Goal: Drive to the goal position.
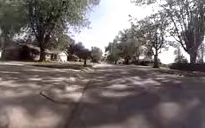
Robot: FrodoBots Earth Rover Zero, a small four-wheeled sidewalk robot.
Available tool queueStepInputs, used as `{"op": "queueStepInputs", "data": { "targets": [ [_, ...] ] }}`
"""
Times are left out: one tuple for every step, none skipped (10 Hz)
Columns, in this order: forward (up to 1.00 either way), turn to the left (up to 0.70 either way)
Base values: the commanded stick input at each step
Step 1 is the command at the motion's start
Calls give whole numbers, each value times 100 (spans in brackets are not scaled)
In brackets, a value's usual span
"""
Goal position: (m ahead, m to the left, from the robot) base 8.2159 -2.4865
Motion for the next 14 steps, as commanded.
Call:
{"op": "queueStepInputs", "data": {
  "targets": [
    [100, 0],
    [100, 0],
    [100, 0],
    [100, 0],
    [100, 0],
    [100, 0],
    [100, 0],
    [100, 0],
    [100, 0],
    [100, 0],
    [100, 1],
    [100, 2],
    [100, 3],
    [100, 3]
  ]
}}
